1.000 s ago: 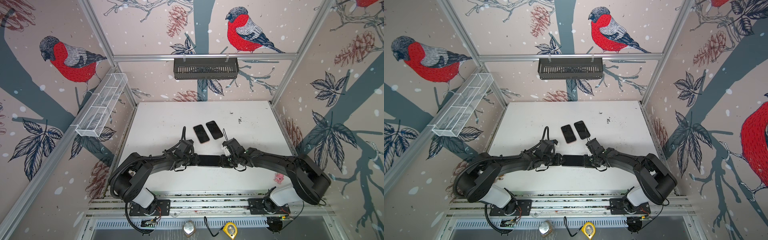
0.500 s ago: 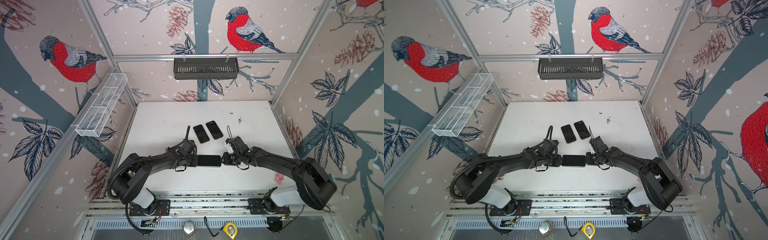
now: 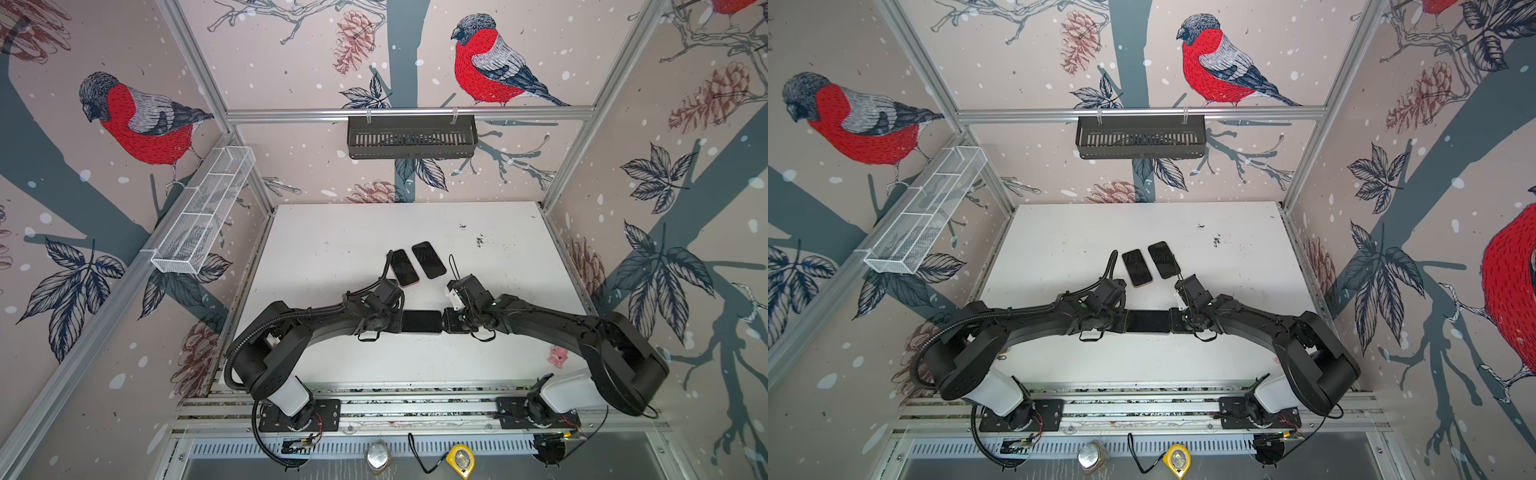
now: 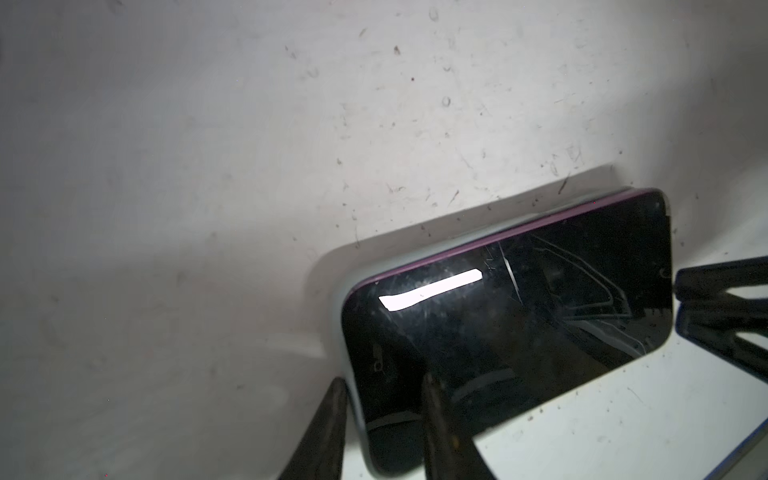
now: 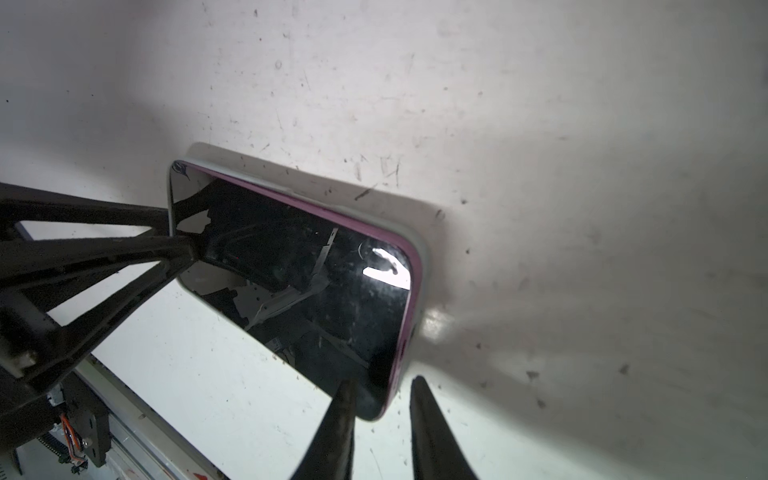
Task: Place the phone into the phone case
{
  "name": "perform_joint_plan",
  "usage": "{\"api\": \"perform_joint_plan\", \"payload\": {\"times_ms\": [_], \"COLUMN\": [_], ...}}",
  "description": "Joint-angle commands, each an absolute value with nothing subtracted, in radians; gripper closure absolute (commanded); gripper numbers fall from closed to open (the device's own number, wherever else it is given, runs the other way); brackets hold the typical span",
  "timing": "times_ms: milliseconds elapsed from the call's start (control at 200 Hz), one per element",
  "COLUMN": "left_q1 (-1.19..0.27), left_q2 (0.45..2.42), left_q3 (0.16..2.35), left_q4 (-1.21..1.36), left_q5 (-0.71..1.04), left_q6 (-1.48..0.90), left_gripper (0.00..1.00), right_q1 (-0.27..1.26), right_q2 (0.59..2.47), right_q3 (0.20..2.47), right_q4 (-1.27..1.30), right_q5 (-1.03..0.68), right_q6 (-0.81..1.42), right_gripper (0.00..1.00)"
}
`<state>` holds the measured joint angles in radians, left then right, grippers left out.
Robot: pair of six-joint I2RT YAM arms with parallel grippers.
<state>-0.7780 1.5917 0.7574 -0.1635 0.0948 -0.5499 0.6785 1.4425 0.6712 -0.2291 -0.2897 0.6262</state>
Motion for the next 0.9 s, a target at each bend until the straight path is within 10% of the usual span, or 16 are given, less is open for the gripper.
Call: {"api": "perform_joint_plan", "payload": {"times_ms": [0,896], "left_q1": [-0.784,-0.784], "left_q2": [1.594,1.574], "left_q3": [0.730,0.620], "left_q4": [-0.293,-0.160], "left_q5": [0.094,0.267], "left_q6": [-0.543,-0.591], "left_gripper": [0.69,0.67], "right_q1": [0.687,0.736], "right_q2": [1.452,1.500], "right_q3": [0.679,0.685], "right_q4": [-0.217,-0.196], "right_q5": [-0.299,-0.276], "right_q6": [0.627,0.644], "right_gripper": [0.75,0.81]}}
